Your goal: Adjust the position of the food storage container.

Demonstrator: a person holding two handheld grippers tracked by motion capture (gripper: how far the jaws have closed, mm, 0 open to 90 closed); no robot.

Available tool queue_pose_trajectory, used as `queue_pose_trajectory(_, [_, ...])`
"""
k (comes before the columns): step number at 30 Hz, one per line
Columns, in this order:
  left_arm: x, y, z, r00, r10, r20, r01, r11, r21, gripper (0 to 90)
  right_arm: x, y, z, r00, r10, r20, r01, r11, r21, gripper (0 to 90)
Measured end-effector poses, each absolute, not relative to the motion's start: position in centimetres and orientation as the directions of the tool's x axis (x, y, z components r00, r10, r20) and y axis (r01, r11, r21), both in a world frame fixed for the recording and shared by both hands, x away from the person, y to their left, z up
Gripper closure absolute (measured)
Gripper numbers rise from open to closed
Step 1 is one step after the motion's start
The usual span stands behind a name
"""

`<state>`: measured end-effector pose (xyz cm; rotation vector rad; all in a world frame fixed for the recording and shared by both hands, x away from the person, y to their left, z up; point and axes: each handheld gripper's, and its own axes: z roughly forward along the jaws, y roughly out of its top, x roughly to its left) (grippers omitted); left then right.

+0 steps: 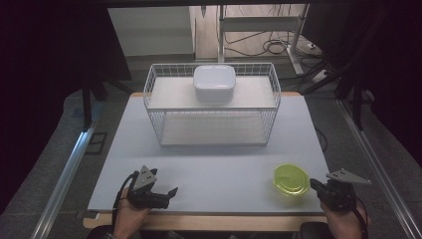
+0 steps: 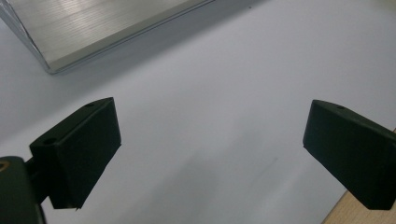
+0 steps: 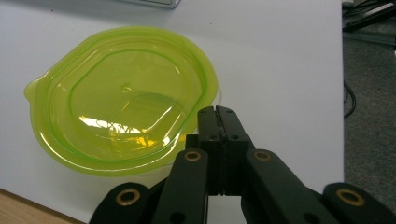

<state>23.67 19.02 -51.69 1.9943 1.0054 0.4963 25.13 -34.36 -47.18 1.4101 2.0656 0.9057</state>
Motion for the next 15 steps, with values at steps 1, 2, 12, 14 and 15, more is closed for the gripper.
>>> queue_pose_trajectory(1, [23.7, 19.0, -51.7, 0.602, 0.798, -0.017, 0.471, -0.338, 0.815, 3.7, 25.1, -34.3, -47.2, -0.356, 0.934, -0.023, 0.620, 0.254, 0.742, 90.0])
queue_pose_trajectory(2, [23.7, 19.0, -51.7, 0.602, 0.798, -0.016, 0.471, -0.339, 0.814, 3.7, 25.1, -34.2, -47.2, -0.356, 0.934, -0.020, 0.621, 0.253, 0.742, 90.0])
queue_pose_trajectory(12, [23.7, 18.9, -51.8, 0.605, 0.796, -0.016, 0.474, -0.344, 0.810, 3.8, 25.3, -33.1, -47.5, -0.393, 0.920, -0.002, 0.618, 0.266, 0.740, 90.0])
queue_pose_trajectory(14, [23.7, 18.8, -51.8, 0.606, 0.795, -0.017, 0.474, -0.345, 0.810, 3.8, 25.4, -32.7, -47.6, -0.405, 0.915, -0.001, 0.617, 0.273, 0.738, 89.9])
queue_pose_trajectory(15, [23.7, 18.8, -51.8, 0.607, 0.795, -0.017, 0.474, -0.345, 0.810, 3.8, 25.5, -32.5, -47.6, -0.406, 0.914, 0.000, 0.616, 0.274, 0.738, 90.0])
